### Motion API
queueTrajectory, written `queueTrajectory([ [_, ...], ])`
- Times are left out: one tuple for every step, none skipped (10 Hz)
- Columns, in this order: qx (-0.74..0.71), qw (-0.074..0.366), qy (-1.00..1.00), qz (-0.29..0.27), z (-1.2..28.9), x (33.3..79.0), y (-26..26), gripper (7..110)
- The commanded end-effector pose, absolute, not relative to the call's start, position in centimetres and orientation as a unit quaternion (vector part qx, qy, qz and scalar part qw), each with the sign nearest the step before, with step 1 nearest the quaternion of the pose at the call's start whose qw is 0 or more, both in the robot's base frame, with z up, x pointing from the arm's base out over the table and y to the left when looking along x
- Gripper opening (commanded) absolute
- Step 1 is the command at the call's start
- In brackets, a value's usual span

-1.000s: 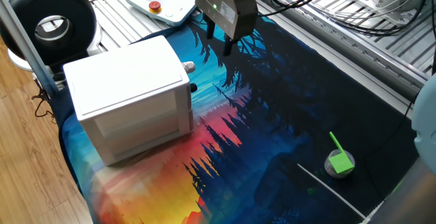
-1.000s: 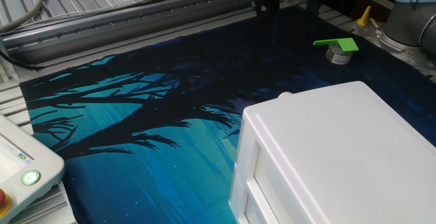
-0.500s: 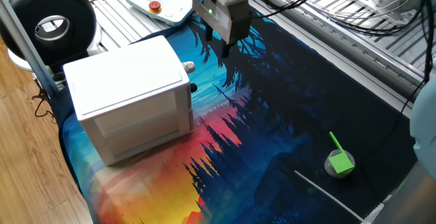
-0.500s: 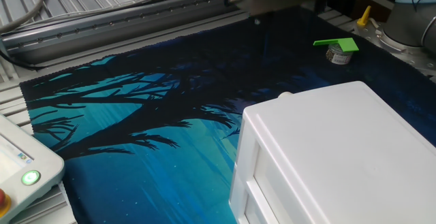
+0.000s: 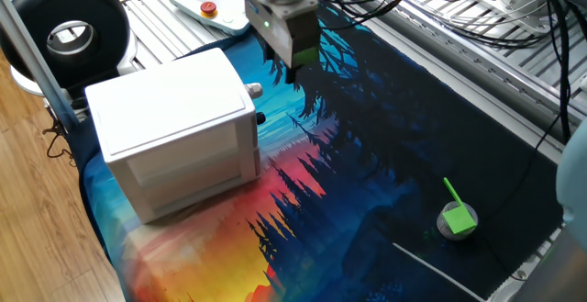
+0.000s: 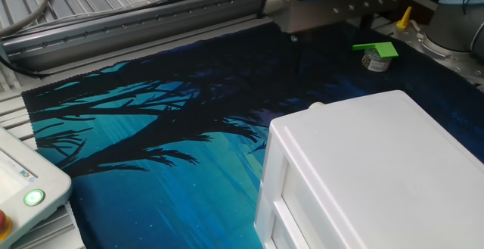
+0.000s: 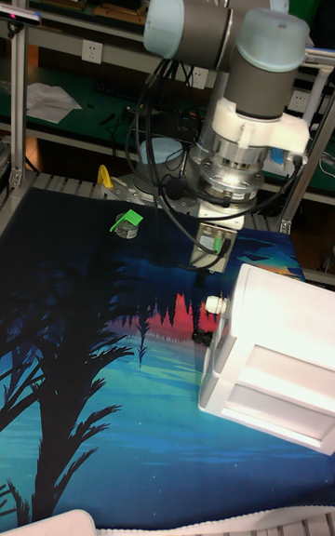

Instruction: Grasp the handle and open the drawer

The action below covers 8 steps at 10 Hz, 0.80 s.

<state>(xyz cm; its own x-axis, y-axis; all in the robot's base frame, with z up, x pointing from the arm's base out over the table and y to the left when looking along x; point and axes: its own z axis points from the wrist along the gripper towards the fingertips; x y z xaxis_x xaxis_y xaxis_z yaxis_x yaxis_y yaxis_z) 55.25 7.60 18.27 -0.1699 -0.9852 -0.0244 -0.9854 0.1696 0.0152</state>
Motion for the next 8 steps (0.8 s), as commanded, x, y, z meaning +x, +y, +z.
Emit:
queueTrajectory([
  [-0.635,0.014,0.772,0.015,18.1,55.3,9.3,66],
  [-0.633,0.016,0.774,0.015,18.0,55.3,9.5,66],
  [-0.629,0.019,0.777,0.019,18.0,55.2,9.8,66],
  [-0.628,0.021,0.778,0.021,18.0,55.2,10.1,66],
  [-0.625,0.025,0.780,0.020,18.0,55.4,10.2,66],
  [-0.621,0.034,0.783,0.020,18.0,55.8,10.5,66],
  [-0.621,0.035,0.783,0.019,17.7,56.1,10.4,66],
  [-0.622,0.034,0.782,0.018,17.2,56.4,10.3,66],
])
